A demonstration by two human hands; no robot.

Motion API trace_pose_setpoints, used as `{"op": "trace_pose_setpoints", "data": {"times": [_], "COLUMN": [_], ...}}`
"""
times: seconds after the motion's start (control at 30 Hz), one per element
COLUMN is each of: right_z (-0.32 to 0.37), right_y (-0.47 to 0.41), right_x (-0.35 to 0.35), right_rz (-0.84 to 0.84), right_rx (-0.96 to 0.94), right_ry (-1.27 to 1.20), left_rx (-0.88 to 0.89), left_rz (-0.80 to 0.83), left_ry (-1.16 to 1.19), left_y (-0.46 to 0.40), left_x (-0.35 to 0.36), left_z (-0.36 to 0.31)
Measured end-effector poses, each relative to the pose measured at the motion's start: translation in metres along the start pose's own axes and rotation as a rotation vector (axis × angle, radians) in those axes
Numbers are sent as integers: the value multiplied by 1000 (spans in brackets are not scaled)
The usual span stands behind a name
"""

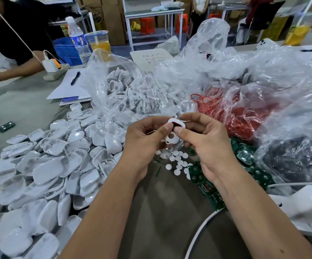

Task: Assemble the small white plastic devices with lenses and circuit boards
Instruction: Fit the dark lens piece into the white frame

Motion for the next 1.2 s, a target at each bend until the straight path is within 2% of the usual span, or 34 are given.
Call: {"op": "trace_pose_setpoints", "data": {"times": [0.27, 0.4, 0.57, 0.63, 0.8, 0.97, 1.2], "right_z": [3, 2, 9, 11, 12, 12, 13], "right_y": [-2, -2, -4, -6, -5, -3, 2], "right_x": [-2, -2, -5, -8, -7, -1, 1], "right_rz": [125, 158, 79, 35, 61, 147, 216], "right_rx": [97, 95, -120, -200, -375, -471, -445], "right_ry": [-394, -420, -331, -313, 14, 320, 433], "left_rx": [-136, -165, -121, -142, -309, -410, -396], "left_rz": [146, 175, 25, 26, 163, 111, 117], "left_ry": [336, 382, 194, 140, 382, 687, 693], "left_y": [4, 4, 2, 3, 5, 4, 3], "left_x": [5, 5, 14, 17, 21, 17, 10], "left_z": [-7, -8, -6, -5, -11, -11, -8]}}
Point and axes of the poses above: each hand's wrist, its own y-axis away from the middle knuckle, its own x-axis out of the palm, z = x × y, the point moved 2 cm from there along -y, towards the middle knuckle, and after that the axes turned 12 degrees about -y, right-handed, at the moved point
